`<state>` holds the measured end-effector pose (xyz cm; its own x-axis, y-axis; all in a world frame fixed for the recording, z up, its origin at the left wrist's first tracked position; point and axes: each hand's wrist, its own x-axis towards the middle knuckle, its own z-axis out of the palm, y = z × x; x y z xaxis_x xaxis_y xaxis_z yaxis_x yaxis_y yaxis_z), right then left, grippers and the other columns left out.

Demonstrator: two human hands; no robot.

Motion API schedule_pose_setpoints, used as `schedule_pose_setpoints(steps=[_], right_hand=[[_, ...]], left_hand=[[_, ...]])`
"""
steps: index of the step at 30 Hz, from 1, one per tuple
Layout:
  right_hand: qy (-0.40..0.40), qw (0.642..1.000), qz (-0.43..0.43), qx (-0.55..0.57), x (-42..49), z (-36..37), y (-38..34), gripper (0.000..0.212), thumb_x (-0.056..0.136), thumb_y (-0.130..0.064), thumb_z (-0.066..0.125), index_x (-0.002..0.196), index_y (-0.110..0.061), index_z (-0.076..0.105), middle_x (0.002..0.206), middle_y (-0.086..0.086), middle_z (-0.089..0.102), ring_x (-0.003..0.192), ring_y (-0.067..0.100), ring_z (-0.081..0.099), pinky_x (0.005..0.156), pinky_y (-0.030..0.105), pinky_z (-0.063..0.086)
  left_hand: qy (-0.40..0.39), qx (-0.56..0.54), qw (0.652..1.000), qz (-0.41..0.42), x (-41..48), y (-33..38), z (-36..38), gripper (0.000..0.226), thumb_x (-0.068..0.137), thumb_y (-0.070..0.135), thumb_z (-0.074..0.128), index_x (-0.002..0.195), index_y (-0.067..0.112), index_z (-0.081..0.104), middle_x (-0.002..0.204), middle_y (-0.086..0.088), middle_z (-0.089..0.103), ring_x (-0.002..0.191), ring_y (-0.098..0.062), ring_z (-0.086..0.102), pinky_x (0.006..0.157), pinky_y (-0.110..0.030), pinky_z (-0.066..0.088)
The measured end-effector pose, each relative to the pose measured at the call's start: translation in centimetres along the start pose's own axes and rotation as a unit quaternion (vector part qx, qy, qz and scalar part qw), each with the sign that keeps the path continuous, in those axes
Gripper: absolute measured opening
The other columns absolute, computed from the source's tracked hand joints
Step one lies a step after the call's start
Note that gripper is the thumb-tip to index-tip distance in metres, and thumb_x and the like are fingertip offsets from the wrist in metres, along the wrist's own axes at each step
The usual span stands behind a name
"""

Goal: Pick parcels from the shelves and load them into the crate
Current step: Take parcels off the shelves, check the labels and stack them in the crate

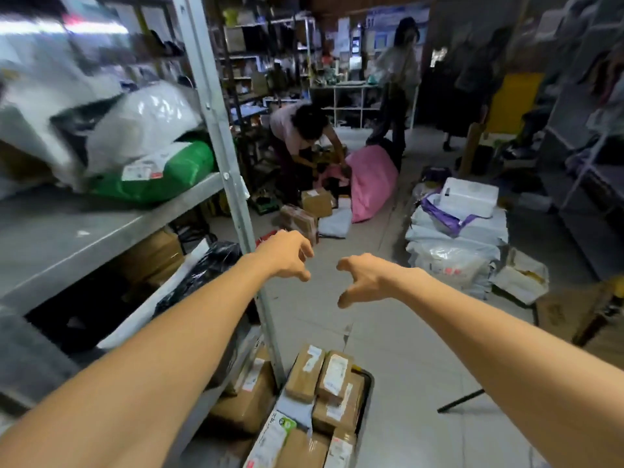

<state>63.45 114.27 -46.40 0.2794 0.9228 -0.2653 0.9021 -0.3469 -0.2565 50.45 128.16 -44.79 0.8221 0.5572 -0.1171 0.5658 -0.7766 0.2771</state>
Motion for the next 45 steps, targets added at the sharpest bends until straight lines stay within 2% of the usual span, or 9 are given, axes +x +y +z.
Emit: schedule_pose_setpoints(steps=[5,9,12,18,25,29,35,42,45], right_hand=[[0.001,0.994,-0.095,-0.048,-5.1,-2.9,-7.8,0.065,0.075,-0.037,0.076,0.129,-0.010,0.051,0.118,0.012,0.057,0.100,0.028,0.056,0.079,0.037,0.052],[0.004,0.980,-0.168,-0.102,-8.6,-3.4,-15.4,0.042,0.075,-0.033,0.075,0.105,-0.011,0.056,0.097,0.007,0.058,0.078,0.023,0.057,0.055,0.030,0.045],[0.005,0.964,-0.234,-0.122,-11.5,-2.1,-21.5,0.043,0.073,-0.032,0.075,0.101,-0.005,0.058,0.086,0.006,0.054,0.073,0.025,0.053,0.057,0.030,0.040],[-0.037,0.926,-0.374,-0.016,-19.5,3.3,-34.6,0.058,0.074,-0.031,0.080,0.126,-0.017,0.057,0.118,0.002,0.061,0.098,0.018,0.058,0.080,0.028,0.049],[-0.058,0.848,-0.521,0.070,-29.3,6.7,-48.1,0.054,0.076,-0.023,0.079,0.125,-0.012,0.061,0.121,0.004,0.063,0.108,0.020,0.060,0.090,0.030,0.049],[-0.094,0.780,-0.617,0.047,-35.1,8.4,-55.2,0.046,0.078,-0.022,0.077,0.120,-0.011,0.063,0.120,0.004,0.063,0.111,0.022,0.059,0.091,0.032,0.049],[-0.194,0.655,-0.731,-0.002,-47.0,12.6,-63.1,0.058,0.082,-0.019,0.076,0.135,-0.011,0.053,0.132,0.005,0.057,0.119,0.019,0.055,0.089,0.025,0.045],[-0.261,0.460,-0.849,-0.014,-65.4,16.7,-64.2,0.057,0.077,-0.023,0.078,0.129,-0.015,0.056,0.124,0.001,0.059,0.108,0.015,0.057,0.089,0.027,0.047],[-0.278,0.389,-0.879,0.004,-71.9,17.2,-62.9,0.060,0.074,-0.025,0.079,0.128,-0.017,0.056,0.119,-0.004,0.058,0.106,0.012,0.055,0.091,0.026,0.046]], left_hand=[[0.009,0.011,0.996,-0.088,-13.0,-2.5,-3.5,0.047,0.071,0.030,0.082,0.115,0.021,0.068,0.108,0.003,0.066,0.094,-0.019,0.065,0.085,-0.038,0.056],[0.045,0.002,0.980,-0.192,-24.4,-5.5,-4.7,0.040,0.067,0.031,0.083,0.105,0.025,0.072,0.103,0.002,0.070,0.090,-0.017,0.066,0.085,-0.036,0.056],[0.051,-0.007,0.967,-0.251,-33.2,-6.9,-4.7,0.041,0.070,0.030,0.082,0.109,0.020,0.072,0.106,-0.001,0.071,0.093,-0.018,0.066,0.087,-0.033,0.054],[0.124,-0.075,0.915,-0.376,-50.5,-7.4,-4.0,0.040,0.073,0.028,0.080,0.110,0.020,0.069,0.104,0.002,0.071,0.092,-0.015,0.065,0.087,-0.032,0.054],[0.247,-0.121,0.823,-0.497,-70.8,-5.0,-4.1,0.040,0.076,0.022,0.079,0.114,0.019,0.069,0.100,0.003,0.071,0.091,-0.013,0.067,0.080,-0.029,0.055],[0.328,-0.169,0.741,-0.561,-82.2,-1.2,-4.0,0.031,0.076,0.020,0.082,0.104,0.026,0.070,0.095,0.004,0.072,0.078,-0.003,0.068,0.061,-0.019,0.053],[0.389,-0.137,0.609,-0.677,-95.1,9.2,-1.9,0.033,0.076,0.022,0.081,0.108,0.022,0.071,0.093,0.006,0.073,0.075,0.003,0.067,0.065,-0.011,0.052],[0.419,-0.078,0.432,-0.794,-103.1,25.8,2.0,0.037,0.075,0.011,0.080,0.111,0.014,0.071,0.102,-0.001,0.073,0.092,-0.013,0.067,0.087,-0.027,0.053],[0.386,-0.035,0.375,-0.842,-105.5,31.8,3.2,0.031,0.077,0.017,0.079,0.107,0.022,0.071,0.097,0.014,0.068,0.086,-0.001,0.063,0.077,-0.012,0.050]])
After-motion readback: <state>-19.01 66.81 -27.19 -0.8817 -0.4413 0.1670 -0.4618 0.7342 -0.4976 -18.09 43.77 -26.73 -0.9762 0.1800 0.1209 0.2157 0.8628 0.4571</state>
